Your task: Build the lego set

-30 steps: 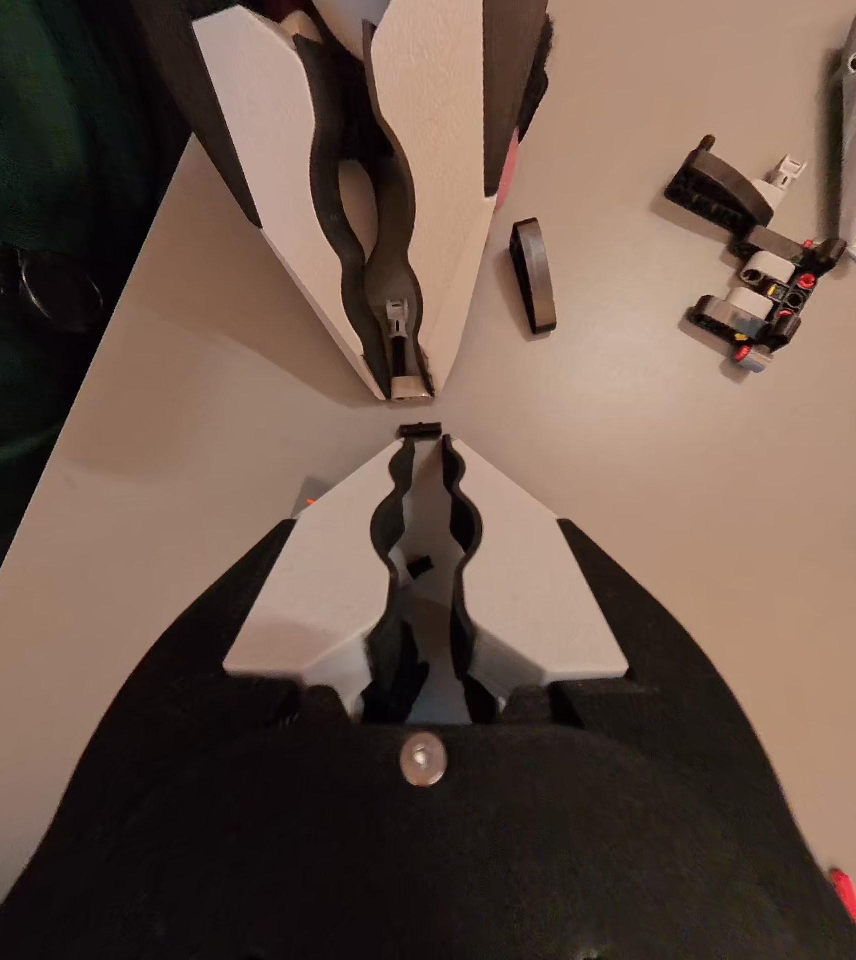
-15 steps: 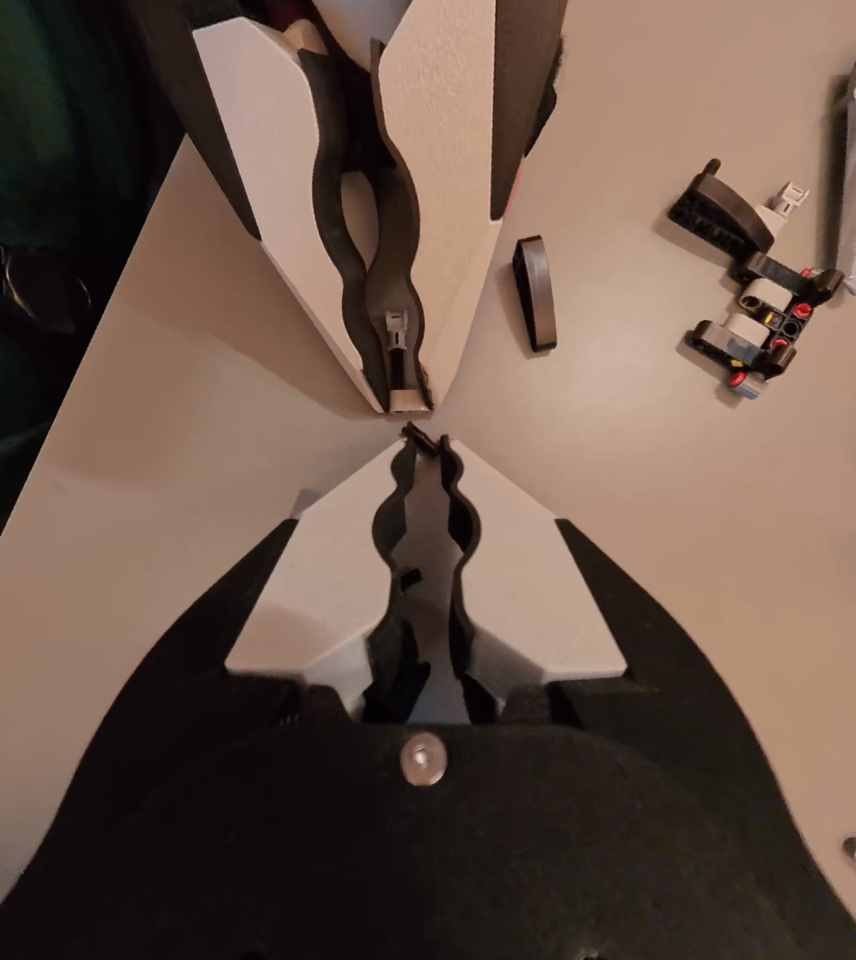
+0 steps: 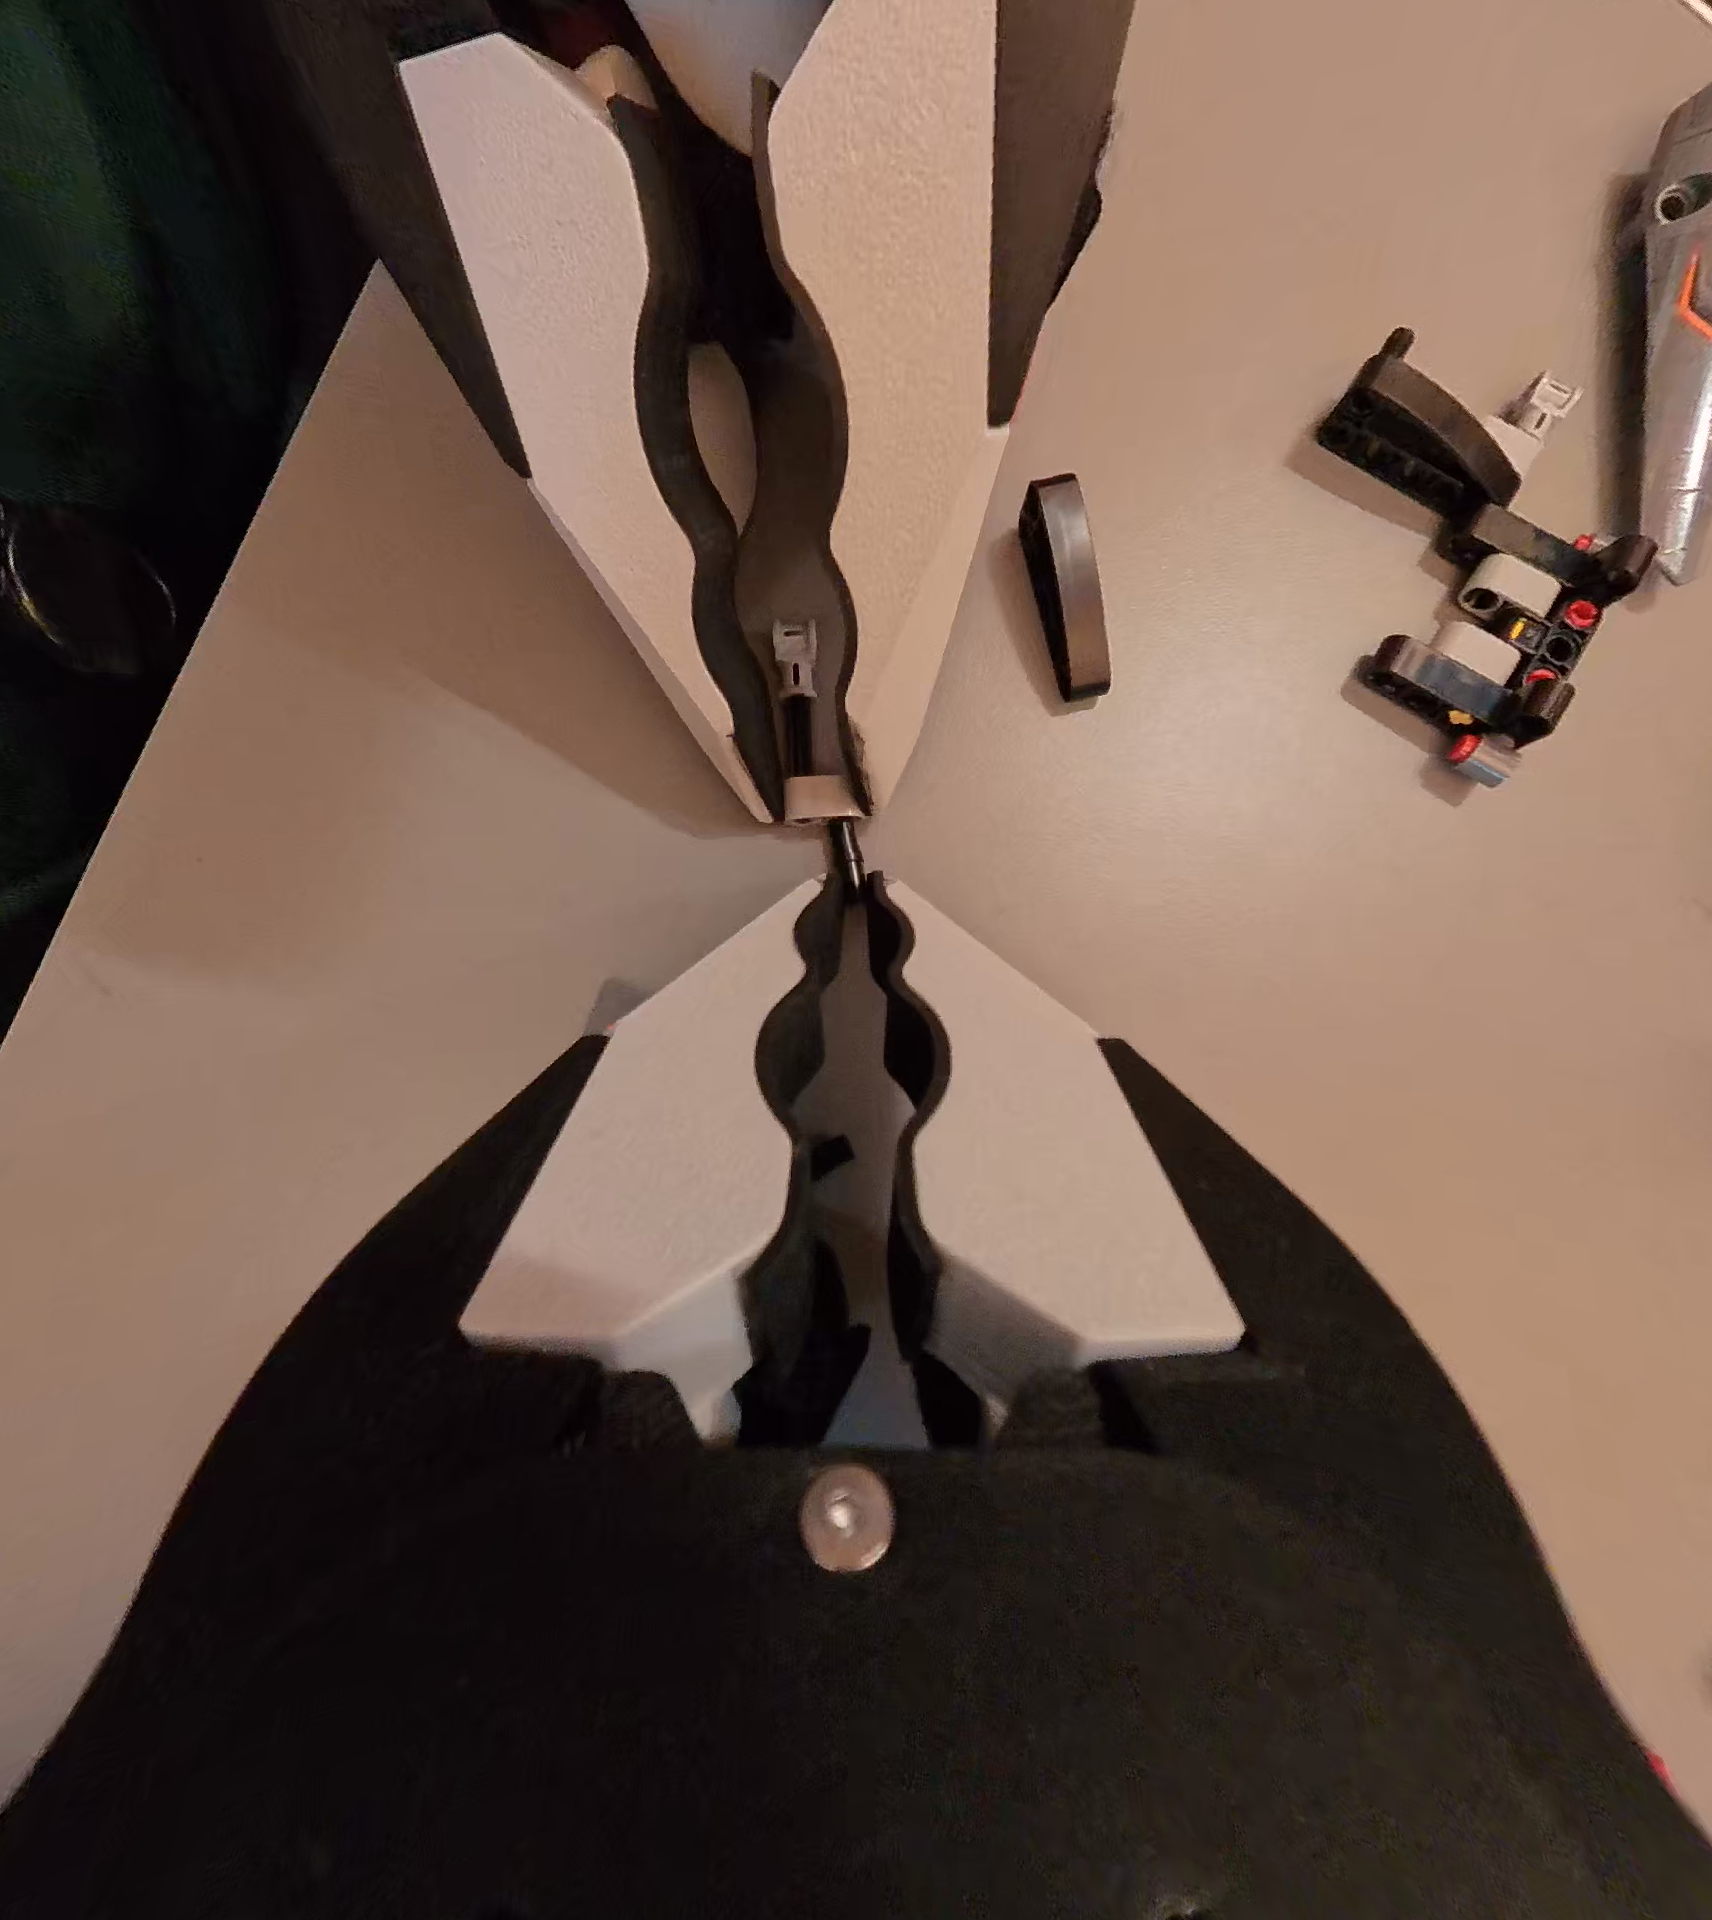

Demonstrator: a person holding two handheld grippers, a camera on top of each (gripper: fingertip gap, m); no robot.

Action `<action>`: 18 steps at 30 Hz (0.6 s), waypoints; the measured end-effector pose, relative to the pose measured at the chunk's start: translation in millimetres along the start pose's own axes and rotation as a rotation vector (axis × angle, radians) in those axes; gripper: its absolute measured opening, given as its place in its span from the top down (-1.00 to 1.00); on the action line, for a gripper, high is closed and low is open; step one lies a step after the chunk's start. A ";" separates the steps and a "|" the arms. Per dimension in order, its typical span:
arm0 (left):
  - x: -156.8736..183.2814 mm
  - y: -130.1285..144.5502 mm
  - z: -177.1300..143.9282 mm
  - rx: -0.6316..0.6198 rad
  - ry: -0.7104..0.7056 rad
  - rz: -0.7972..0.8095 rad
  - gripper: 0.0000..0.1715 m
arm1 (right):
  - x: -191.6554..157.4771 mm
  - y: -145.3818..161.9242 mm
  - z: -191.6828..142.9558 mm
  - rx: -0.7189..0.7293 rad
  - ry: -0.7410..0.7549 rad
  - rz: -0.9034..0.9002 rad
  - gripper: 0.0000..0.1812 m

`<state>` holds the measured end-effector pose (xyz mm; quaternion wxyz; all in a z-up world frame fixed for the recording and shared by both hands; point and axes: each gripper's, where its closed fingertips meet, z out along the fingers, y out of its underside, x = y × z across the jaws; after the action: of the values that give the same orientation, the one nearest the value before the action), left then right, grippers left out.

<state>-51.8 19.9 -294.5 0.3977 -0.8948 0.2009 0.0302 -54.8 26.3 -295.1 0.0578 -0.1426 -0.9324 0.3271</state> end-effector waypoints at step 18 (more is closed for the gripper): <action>-3.6 2.5 -1.3 -0.017 -0.073 -0.019 0.85 | 0.2 -3.7 2.9 0.017 0.149 0.110 0.99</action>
<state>-56.2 18.7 -294.6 0.3974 -0.8983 0.1776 0.0608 -56.4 22.0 -295.1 0.1103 -0.2171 -0.9134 0.3260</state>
